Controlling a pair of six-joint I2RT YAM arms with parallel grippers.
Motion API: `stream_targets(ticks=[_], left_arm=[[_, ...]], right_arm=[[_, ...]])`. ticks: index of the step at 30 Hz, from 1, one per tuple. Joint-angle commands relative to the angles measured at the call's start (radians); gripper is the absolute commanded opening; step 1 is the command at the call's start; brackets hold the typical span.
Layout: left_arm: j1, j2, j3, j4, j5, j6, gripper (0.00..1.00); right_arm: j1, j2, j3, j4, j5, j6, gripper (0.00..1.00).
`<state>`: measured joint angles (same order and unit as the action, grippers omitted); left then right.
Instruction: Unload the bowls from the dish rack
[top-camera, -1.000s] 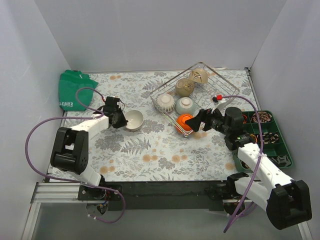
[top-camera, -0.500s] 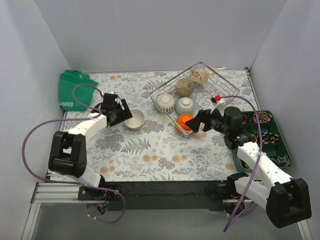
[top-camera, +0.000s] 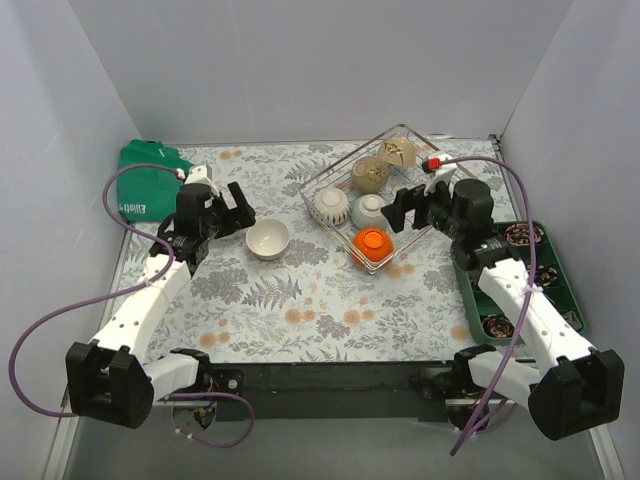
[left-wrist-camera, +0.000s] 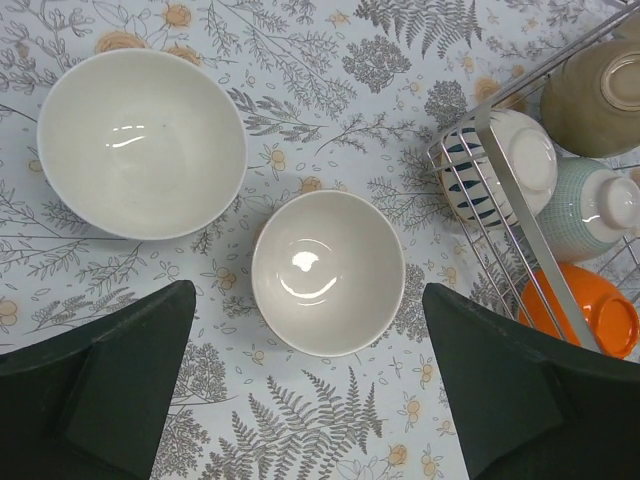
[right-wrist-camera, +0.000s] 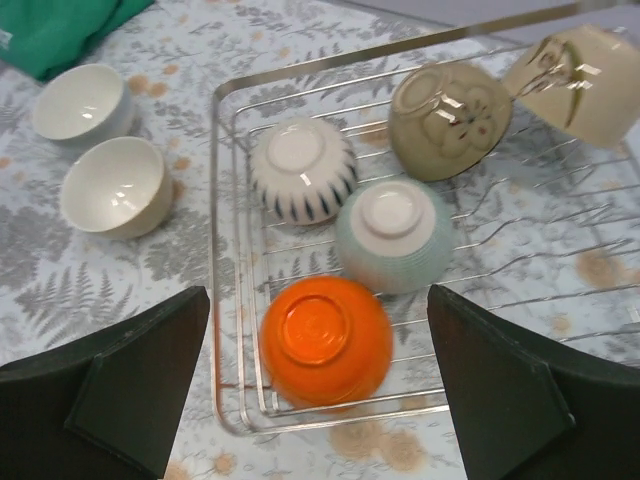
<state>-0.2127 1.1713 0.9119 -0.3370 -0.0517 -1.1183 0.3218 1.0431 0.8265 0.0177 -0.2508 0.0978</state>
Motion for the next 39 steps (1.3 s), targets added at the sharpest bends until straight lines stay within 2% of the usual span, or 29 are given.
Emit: stream_targets(ticks=[1,9,13,26,39], left_arm=[[-0.025,-0.082,-0.042,0.003,-0.036,0.061,0.98],[-0.114,-0.145,-0.114,0.041,-0.103,0.139,0.98],[-0.131,-0.165,-0.127,0.044,-0.164,0.166,0.98],[-0.134,-0.11,-0.128,0.036,-0.203,0.186,0.98],[-0.134,-0.099,-0.136,0.047,-0.197,0.206,0.98]], right_arm=[[-0.004,0.107,0.16,-0.071,0.146,-0.17,0.98],[-0.03,0.322,0.403,-0.084,0.223,-0.458,0.99],[-0.075,0.449,0.488,-0.085,0.164,-0.564,0.99],[-0.165,0.725,0.675,-0.117,-0.056,-0.883,0.99],[-0.188,0.975,0.895,-0.156,-0.156,-1.05,0.98]])
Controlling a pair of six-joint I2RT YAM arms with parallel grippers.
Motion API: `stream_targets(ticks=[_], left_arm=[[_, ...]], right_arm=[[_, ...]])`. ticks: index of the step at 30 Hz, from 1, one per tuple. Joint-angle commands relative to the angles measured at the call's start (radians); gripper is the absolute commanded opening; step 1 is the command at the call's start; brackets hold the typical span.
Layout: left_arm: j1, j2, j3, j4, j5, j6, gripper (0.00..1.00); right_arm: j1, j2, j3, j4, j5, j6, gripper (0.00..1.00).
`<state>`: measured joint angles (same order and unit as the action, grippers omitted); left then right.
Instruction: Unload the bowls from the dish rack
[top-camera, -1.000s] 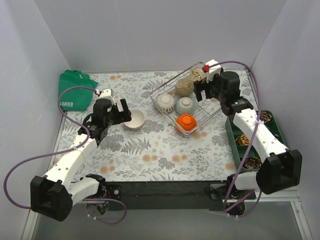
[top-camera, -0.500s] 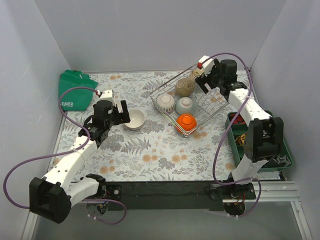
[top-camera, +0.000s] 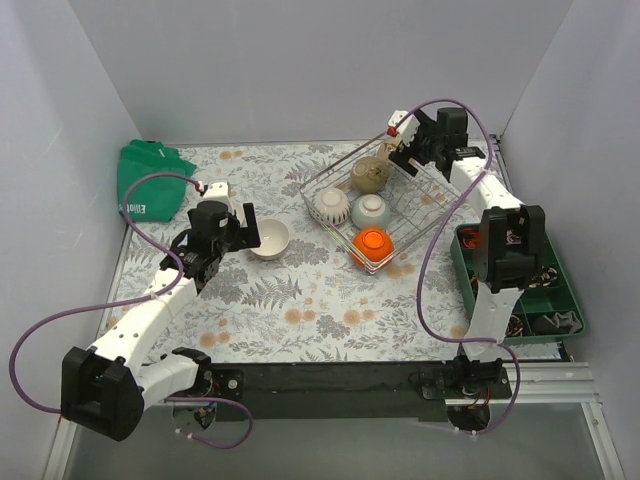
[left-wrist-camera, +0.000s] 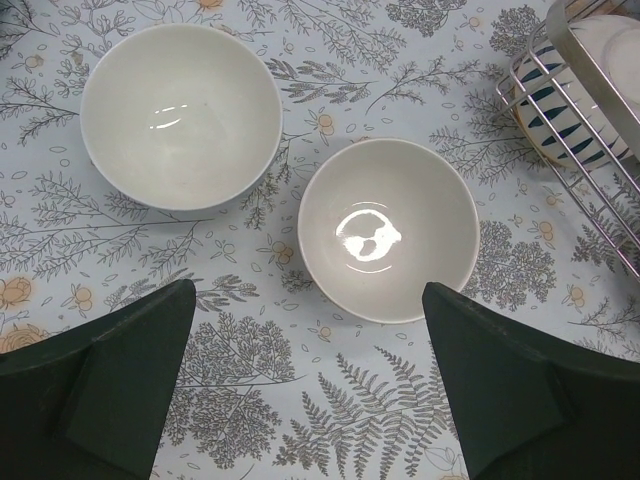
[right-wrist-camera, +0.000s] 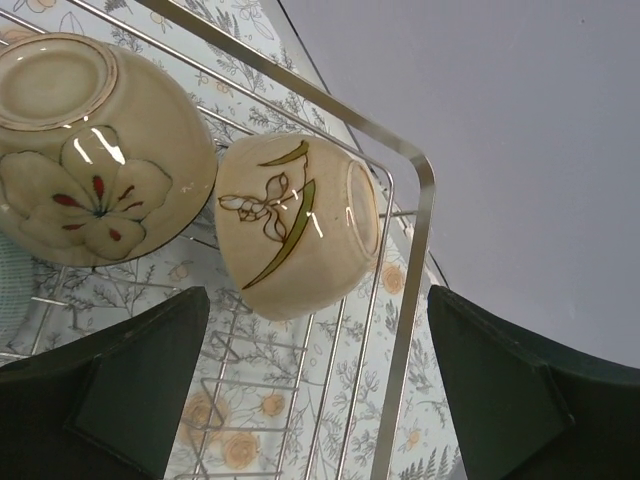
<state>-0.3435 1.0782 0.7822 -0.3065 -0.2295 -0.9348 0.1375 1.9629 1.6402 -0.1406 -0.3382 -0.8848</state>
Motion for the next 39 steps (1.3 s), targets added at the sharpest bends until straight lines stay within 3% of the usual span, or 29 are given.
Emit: stream_targets(ticks=[1,15,39], left_arm=[[-0.002,-0.006,-0.008,0.02,-0.021,0.025,0.98],[0.018,0.017,-0.02,0.04,0.016,0.028,0.98],[0.028,0.06,-0.015,0.041,0.062,0.028,0.98]], right_arm=[[-0.004,0.07,0.111,0.001,-0.073,-0.075,0.99],[-0.018,0.263,0.276,-0.066,-0.128,-0.123,0.99],[-0.022,0.343,0.31,-0.14,-0.179,-0.126,0.99]])
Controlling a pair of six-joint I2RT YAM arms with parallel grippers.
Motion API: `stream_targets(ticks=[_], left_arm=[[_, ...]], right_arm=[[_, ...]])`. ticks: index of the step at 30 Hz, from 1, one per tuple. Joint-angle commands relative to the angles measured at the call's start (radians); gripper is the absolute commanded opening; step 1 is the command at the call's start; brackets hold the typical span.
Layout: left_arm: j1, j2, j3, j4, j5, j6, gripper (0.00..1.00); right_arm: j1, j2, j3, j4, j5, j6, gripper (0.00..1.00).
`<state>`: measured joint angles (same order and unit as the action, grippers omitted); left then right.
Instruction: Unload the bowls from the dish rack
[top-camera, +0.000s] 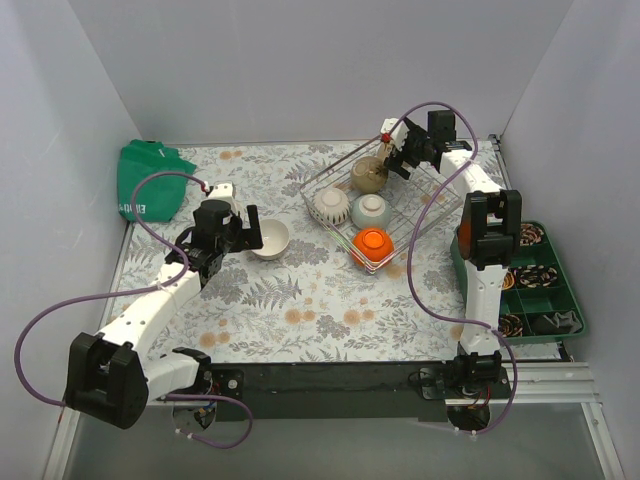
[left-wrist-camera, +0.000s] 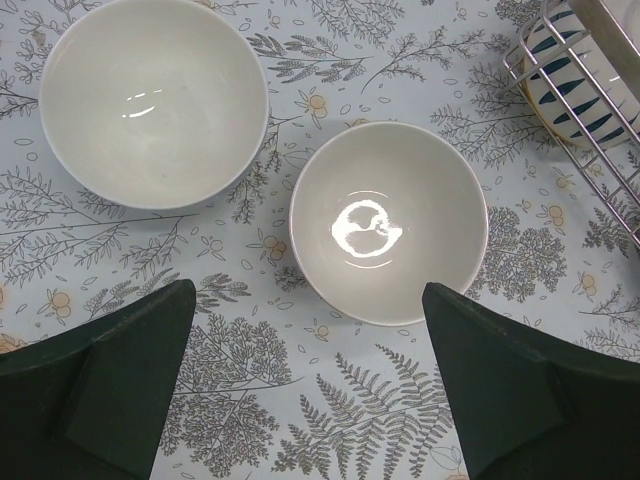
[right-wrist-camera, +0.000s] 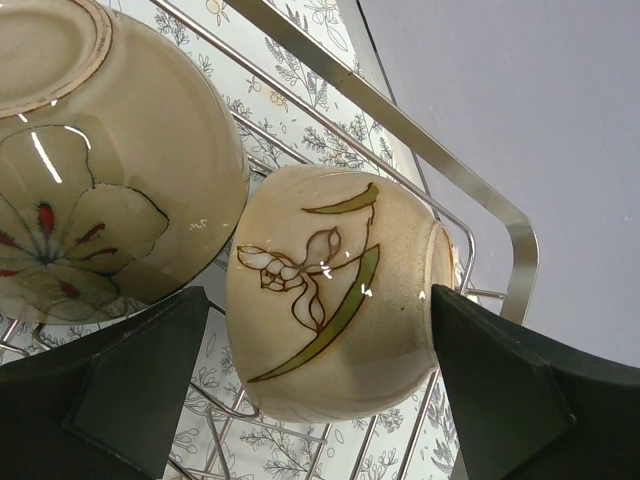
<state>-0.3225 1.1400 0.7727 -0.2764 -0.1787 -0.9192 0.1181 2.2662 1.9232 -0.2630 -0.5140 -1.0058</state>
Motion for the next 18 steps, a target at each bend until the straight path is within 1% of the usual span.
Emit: stream_targets(ticks=[1,3,6,7,9,10,13,18], left_arm=[[0.007,0.0,-0.006,0.009,0.012,0.014,0.98],[0.007,-0.002,-0.004,0.009,0.015,0.013,0.98],[0.008,-0.003,-0.006,0.009,0.018,0.013,0.98],[0.008,-0.005,-0.004,0.011,0.019,0.014,0.98],[0.008,-0.013,-0.004,0.009,0.019,0.013,0.98],[0.008,-0.014,-0.006,0.009,0.021,0.011,0.98],[0.008,-0.026,-0.006,0.009,0.024,0.01,0.98],[0.008,-0.049,-0.007,0.011,0.03,0.008,0.98]], right_arm=[[-0.003,0.039,0.028,-0.016,-0.001,-0.007,0.98],[-0.003,0.039,0.03,-0.013,0.002,-0.008,0.96],[0.0,0.032,0.028,-0.013,0.017,-0.011,0.87],[0.0,0.029,0.028,-0.01,0.02,-0.013,0.8],[0.003,0.015,0.022,-0.007,0.029,-0.011,0.69],[0.005,0.01,0.016,-0.001,0.035,-0.013,0.58],[0.015,-0.014,-0.001,0.013,0.063,-0.016,0.44],[0.029,-0.062,-0.044,0.08,0.124,-0.004,0.36]])
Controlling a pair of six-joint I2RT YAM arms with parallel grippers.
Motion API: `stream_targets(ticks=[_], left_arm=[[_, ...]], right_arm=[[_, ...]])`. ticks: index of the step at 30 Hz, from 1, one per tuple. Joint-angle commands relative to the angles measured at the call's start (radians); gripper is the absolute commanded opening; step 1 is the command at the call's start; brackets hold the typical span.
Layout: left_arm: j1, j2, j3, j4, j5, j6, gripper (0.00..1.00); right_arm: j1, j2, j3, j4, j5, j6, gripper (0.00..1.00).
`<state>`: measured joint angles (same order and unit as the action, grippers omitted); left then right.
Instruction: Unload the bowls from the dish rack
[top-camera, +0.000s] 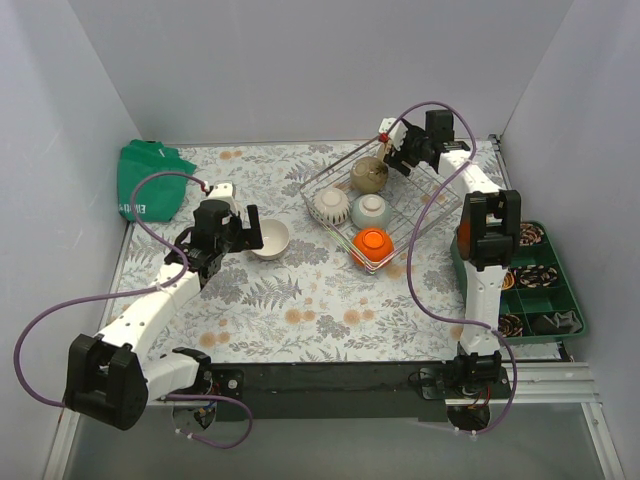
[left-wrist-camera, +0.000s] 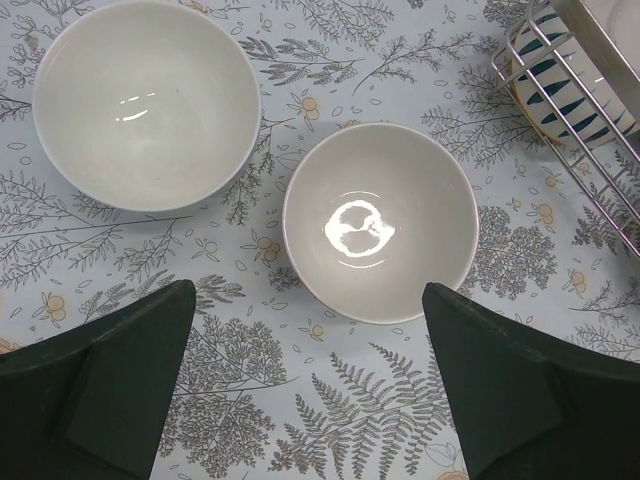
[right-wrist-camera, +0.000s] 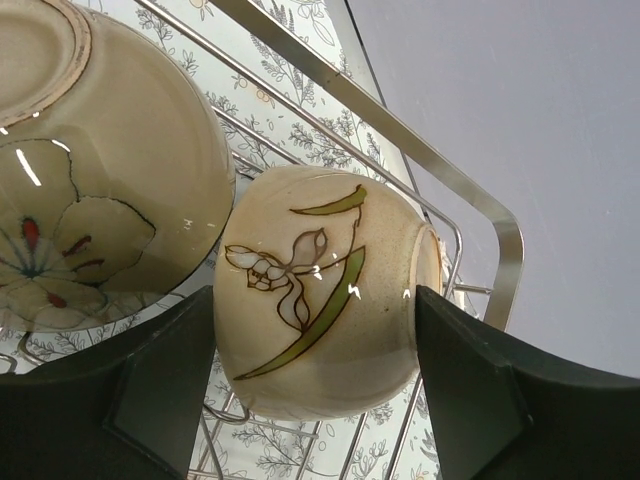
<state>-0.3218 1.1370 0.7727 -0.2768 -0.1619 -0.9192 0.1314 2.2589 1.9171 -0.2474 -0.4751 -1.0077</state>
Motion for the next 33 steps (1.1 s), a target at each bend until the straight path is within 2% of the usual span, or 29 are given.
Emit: stream_targets(ticks=[1,9,18,24,33], left_arm=[[0.007,-0.054,-0.007,0.011,0.013,0.006,0.98],[0.007,-0.092,-0.01,0.013,0.018,-0.001,0.98],[0.007,-0.131,-0.016,0.014,0.019,-0.006,0.98],[0.007,-0.14,-0.018,0.016,0.013,-0.007,0.98],[0.007,-0.148,-0.018,0.014,0.024,-0.01,0.98]], right_arm=[[0.016,-0.062,-0.043,0.079,0.089,0.004,0.33],[0.03,-0.148,-0.112,0.178,0.118,0.072,0.23],[0.033,-0.26,-0.274,0.371,0.171,0.19,0.22],[0.033,-0.285,-0.297,0.398,0.201,0.247,0.21],[0.033,-0.384,-0.418,0.508,0.22,0.372,0.18]])
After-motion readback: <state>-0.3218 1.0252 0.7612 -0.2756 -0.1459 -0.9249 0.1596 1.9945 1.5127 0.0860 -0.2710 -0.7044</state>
